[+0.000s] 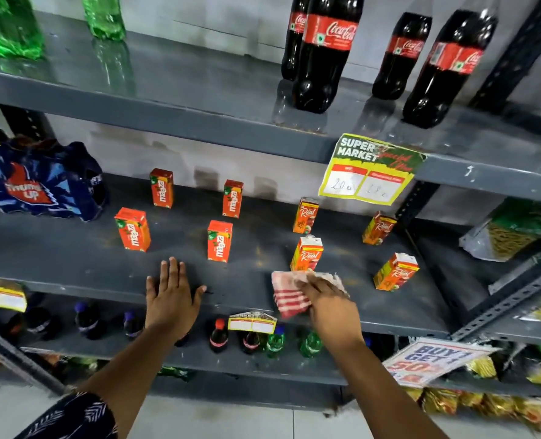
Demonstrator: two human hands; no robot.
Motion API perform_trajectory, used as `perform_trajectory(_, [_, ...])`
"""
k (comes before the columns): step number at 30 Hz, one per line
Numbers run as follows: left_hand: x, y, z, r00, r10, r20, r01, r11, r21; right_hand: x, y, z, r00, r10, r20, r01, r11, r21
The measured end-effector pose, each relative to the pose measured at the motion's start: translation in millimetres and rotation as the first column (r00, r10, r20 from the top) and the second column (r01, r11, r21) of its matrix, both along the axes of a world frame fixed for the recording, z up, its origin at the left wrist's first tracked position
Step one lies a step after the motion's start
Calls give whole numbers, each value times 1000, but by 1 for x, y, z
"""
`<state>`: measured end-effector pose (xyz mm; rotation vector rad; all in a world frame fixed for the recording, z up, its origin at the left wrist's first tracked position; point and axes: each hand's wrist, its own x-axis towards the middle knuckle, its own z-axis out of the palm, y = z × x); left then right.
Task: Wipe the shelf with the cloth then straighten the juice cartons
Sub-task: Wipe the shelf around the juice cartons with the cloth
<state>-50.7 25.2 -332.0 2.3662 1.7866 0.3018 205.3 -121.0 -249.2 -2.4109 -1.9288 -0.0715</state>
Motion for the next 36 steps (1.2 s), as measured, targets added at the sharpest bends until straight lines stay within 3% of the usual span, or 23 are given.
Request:
perform_trajectory(5, [27, -24, -3, 998, -55, 2, 55, 998, -27, 4, -15, -31, 999, 14, 33, -11, 996, -85])
perform_trajectory(9, [25, -28, 0, 995, -94, -44, 93, 996, -14, 20, -43, -12, 995, 44, -95, -46, 999, -25])
perform_trajectory(13, [53, -49, 0, 938, -337, -78, 341, 938, 55, 58, -49, 14, 979, -87, -182, 106, 990, 97])
perform_trajectory(15, [75, -52, 3, 911, -409, -61, 410, 912, 9, 74, -41, 16, 976, -125, -177, 154, 975, 160])
perform_trajectory(20, [115, -37, 17, 899, -431, -83, 425, 902, -78, 90, -43, -28, 984, -155, -92, 150, 987, -54])
perform_trajectory(23, [118, -33, 9, 913, -404, -48, 397, 911, -112, 92, -51, -45, 989, -125, -77, 130, 990, 54])
perform_trajectory(29, [113, -32, -3, 922, -386, -43, 385, 922, -36, 95, -102, -40, 998, -62, 31, 59, 995, 77])
perform_trajectory(36, [115, -34, -11, 931, -364, -23, 365, 930, 47, 147, -126, 8, 961, -275, -32, 273, 920, 283])
